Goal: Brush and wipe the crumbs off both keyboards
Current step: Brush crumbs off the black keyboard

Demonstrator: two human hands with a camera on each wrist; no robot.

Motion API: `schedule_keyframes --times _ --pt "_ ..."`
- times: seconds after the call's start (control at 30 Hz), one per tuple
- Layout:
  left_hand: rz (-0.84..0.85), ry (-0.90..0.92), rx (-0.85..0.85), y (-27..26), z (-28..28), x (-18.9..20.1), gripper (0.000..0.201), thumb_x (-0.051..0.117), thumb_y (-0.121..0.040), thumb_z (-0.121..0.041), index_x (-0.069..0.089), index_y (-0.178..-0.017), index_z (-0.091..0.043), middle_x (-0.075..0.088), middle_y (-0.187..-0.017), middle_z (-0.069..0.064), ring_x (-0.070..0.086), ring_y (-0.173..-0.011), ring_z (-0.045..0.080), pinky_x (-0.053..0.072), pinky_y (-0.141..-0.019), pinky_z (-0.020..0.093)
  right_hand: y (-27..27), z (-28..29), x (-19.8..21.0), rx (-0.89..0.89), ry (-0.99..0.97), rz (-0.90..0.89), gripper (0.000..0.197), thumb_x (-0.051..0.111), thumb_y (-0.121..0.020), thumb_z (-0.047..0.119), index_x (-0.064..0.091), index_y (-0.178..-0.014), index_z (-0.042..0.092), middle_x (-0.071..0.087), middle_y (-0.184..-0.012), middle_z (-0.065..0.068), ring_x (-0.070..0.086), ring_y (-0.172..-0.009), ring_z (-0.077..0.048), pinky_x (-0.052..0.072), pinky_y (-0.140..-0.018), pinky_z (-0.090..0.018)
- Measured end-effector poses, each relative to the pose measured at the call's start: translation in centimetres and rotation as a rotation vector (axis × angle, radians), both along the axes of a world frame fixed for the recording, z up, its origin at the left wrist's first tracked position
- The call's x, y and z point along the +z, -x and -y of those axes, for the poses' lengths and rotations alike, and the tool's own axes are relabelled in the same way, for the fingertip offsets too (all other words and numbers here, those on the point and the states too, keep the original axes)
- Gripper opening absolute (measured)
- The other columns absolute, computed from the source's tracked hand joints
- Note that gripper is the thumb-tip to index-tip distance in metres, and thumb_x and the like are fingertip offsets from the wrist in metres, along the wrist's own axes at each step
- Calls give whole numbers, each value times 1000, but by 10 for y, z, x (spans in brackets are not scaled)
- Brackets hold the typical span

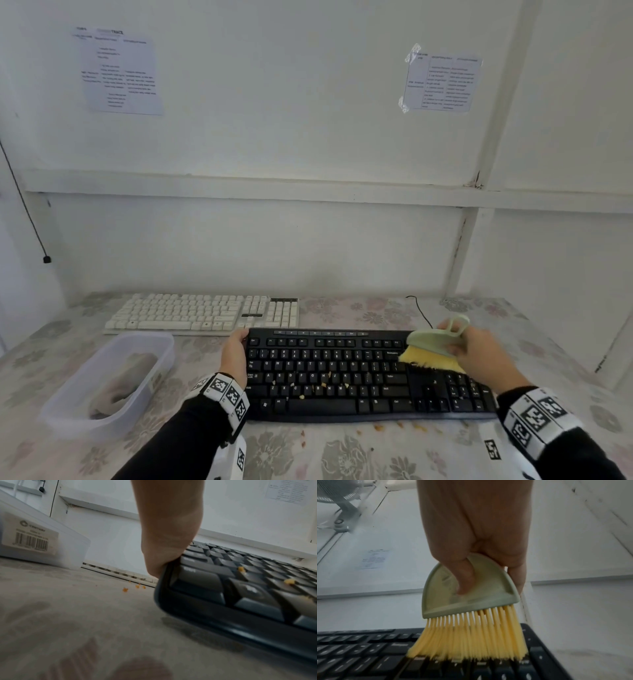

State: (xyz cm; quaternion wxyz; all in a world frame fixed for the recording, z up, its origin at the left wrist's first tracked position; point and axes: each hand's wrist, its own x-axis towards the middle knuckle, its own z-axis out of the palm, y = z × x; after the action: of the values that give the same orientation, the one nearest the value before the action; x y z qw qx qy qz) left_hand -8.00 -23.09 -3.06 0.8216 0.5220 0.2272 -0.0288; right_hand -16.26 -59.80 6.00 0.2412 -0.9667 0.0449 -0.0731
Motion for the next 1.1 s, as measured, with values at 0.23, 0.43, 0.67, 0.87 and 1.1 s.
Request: schedule_keyframes --times 0.23,0.43,0.67,0.87,1.1 --pt "-5 6 -10 -3 0 -3 36 40 -91 -32 65 -83 -8 65 -81 14 61 -75 31 48 -78 41 -7 -51 11 174 15 38 30 51 -89 2 57 -97 30 62 -88 0 56 -69 -11 41 -56 -12" --pt "16 -13 -16 -5 1 -5 36 38 -94 -30 63 -80 -8 63 -76 12 59 -72 30 47 -73 39 -13 -102 -3 409 -77 11 31 51 -89 -2 65 -109 17 65 -106 -2 59 -102 -15 41 -86 -15" --pt "25 -14 -18 -5 3 -5 36 37 -95 -28 62 -78 -9 61 -75 11 57 -70 29 46 -69 36 -6 -33 -5 233 -66 -24 37 51 -89 -2 62 -105 29 59 -96 1 55 -90 -12 38 -77 -16" --pt "28 -7 -9 -6 0 -7 35 39 -91 -32 63 -80 -10 62 -77 12 58 -71 30 47 -70 38 5 34 -5 31 -16 -37 33 53 -88 -2 56 -101 28 57 -82 0 53 -72 -10 37 -60 -14" --pt "23 -18 0 -4 4 -4 36 37 -94 -30 61 -76 -9 63 -67 10 56 -67 29 45 -65 35 5 70 0 -183 66 -15 32 52 -84 -4 63 -108 14 65 -94 -18 58 -82 -29 44 -70 -31"
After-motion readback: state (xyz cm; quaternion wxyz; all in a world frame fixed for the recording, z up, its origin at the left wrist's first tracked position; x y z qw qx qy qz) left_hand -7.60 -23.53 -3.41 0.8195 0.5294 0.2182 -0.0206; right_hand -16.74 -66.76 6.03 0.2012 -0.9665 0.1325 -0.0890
